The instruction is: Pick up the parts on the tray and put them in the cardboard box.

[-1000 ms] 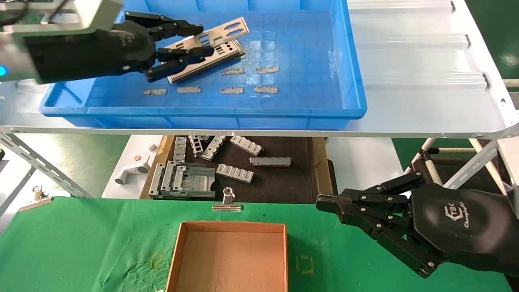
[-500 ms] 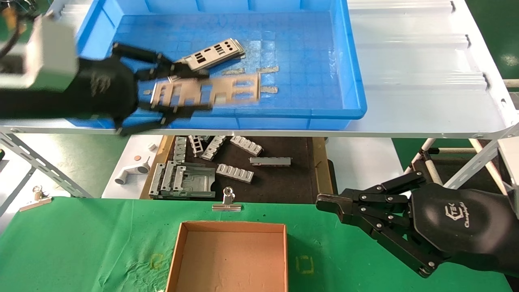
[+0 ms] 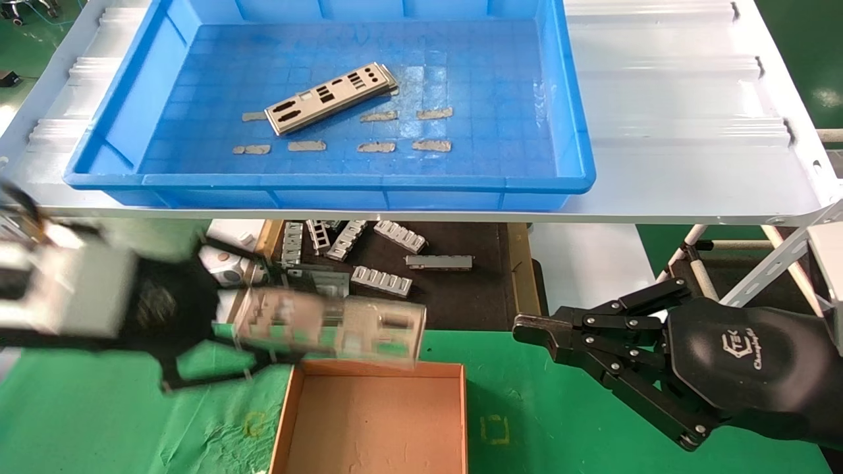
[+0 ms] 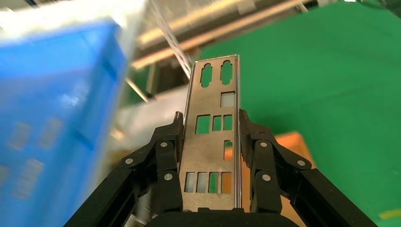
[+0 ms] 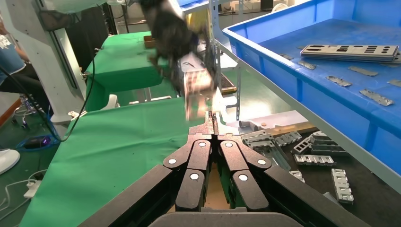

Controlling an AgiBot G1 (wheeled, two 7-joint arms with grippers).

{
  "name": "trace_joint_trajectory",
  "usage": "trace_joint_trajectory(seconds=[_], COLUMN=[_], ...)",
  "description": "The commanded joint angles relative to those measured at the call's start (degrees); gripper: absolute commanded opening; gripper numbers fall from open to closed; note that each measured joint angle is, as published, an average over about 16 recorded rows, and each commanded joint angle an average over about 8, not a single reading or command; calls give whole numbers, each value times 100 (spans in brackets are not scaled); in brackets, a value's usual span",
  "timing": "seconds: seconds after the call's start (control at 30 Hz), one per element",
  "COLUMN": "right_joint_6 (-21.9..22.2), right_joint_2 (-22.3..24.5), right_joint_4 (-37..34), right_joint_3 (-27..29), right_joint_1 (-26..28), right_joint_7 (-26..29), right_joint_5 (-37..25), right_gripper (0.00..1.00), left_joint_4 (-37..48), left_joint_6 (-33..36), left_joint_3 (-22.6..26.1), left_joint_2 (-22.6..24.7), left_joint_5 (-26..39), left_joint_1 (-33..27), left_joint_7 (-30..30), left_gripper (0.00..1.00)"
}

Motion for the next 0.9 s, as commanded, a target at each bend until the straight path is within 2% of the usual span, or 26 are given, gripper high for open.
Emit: trace_joint_trajectory(seconds=[0.03,0.4,0.67,0.8,0.87,0.9], right_joint_6=[0,0,0,0,0,0], right_joint_2=[0,0,0,0,0,0], right_joint_4=[0,0,0,0,0,0], right_joint_3=[0,0,0,0,0,0], right_joint_1=[0,0,0,0,0,0], right_joint_7=[0,0,0,0,0,0], right_joint_5=[0,0,0,0,0,0], right_gripper=[0,0,0,0,0,0], left_joint_4=[-181,-971,-971,-885,-843,-823], left_joint_6=[-105,-2356,-3059,-3202,-3245,-3256], left_joint_3=[123,578,733,759,769,773], left_joint_2=[-58,276,574,669,711,728], left_joint_5=[40,718,982,1033,1054,1057], left_joint_1=[204,1802,2159,2211,2231,2245], left_joint_7=[-56,-188,-303,-322,-305,-295], left_gripper=[0,0,0,5,14,23])
